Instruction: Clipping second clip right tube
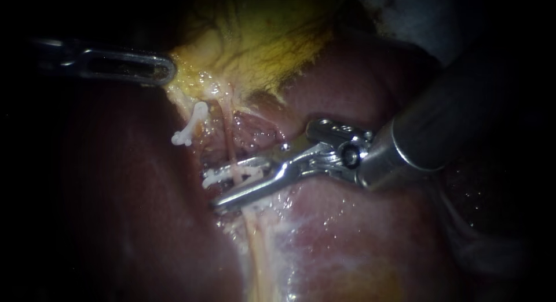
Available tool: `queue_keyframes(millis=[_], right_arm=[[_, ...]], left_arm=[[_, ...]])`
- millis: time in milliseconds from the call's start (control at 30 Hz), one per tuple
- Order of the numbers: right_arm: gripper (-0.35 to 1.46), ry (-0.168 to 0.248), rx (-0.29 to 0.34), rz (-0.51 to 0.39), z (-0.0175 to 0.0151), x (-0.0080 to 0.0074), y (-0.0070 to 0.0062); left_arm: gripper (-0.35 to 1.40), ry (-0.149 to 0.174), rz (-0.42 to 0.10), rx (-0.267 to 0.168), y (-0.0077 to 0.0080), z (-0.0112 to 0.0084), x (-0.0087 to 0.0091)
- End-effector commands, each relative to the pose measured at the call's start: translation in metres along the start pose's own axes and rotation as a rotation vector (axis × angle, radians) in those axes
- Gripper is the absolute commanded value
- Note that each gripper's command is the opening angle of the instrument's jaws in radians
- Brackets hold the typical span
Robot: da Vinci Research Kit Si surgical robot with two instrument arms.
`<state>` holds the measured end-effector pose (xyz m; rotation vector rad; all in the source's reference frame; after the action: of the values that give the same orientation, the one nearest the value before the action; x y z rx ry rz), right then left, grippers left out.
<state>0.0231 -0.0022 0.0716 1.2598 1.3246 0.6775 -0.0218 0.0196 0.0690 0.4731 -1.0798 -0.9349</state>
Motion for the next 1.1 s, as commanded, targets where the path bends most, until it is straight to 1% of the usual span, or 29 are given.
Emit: queue_keyframes(millis=[33, 233, 400, 667, 733, 833, 900, 933, 967, 1100], right_arm=[[0.47, -0.003, 0.001, 0.004, 0.0001, 0.0, -0.0001], [0.37, -0.005, 0.0, 0.01, 0.0, 0.0001, -0.0001], [0.23, -0.005, -0.004, 0.023, -0.0002, 0.0004, 0.0001], [-0.07, 0.0, -0.016, 0.053, -0.0003, 0.0005, 0.0003], [-0.16, 0.002, -0.019, 0.059, -0.0004, 0.0006, 0.0004], [-0.35, 0.001, -0.022, 0.076, -0.0004, 0.0005, 0.0006], [-0.35, 0.001, -0.024, 0.088, -0.0005, 0.0006, 0.0007], [-0.35, -0.001, -0.028, 0.111, -0.0005, 0.0006, 0.0008], [-0.35, 0.001, -0.03, 0.111, -0.0006, 0.0006, 0.0009], [-0.35, -0.013, -0.02, 0.111, -0.0006, 0.0005, 0.0009]], left_arm=[[-0.35, 0.0, 0.0, 0.0, 0.0, 0.0, 0.0], [-0.35, 0.0, 0.0, 0.0, 0.0, 0.0, 0.0], [-0.35, 0.0, 0.0, -0.001, 0.0, 0.0001, 0.0], [-0.35, -0.001, 0.0, -0.001, -0.0001, 0.0001, 0.0], [-0.35, -0.001, 0.0, -0.001, -0.0001, 0.0001, 0.0], [-0.35, -0.001, 0.0, -0.001, -0.0001, 0.0001, 0.0], [-0.35, 0.0, 0.0, -0.001, -0.0001, 0.0001, 0.0], [-0.35, 0.0, 0.0, -0.001, -0.0001, 0.0001, 0.0], [-0.35, 0.0, 0.0, -0.001, -0.0001, 0.0001, 0.0], [-0.35, 0.0, 0.0, -0.001, -0.0001, 0.0001, 0.0]])
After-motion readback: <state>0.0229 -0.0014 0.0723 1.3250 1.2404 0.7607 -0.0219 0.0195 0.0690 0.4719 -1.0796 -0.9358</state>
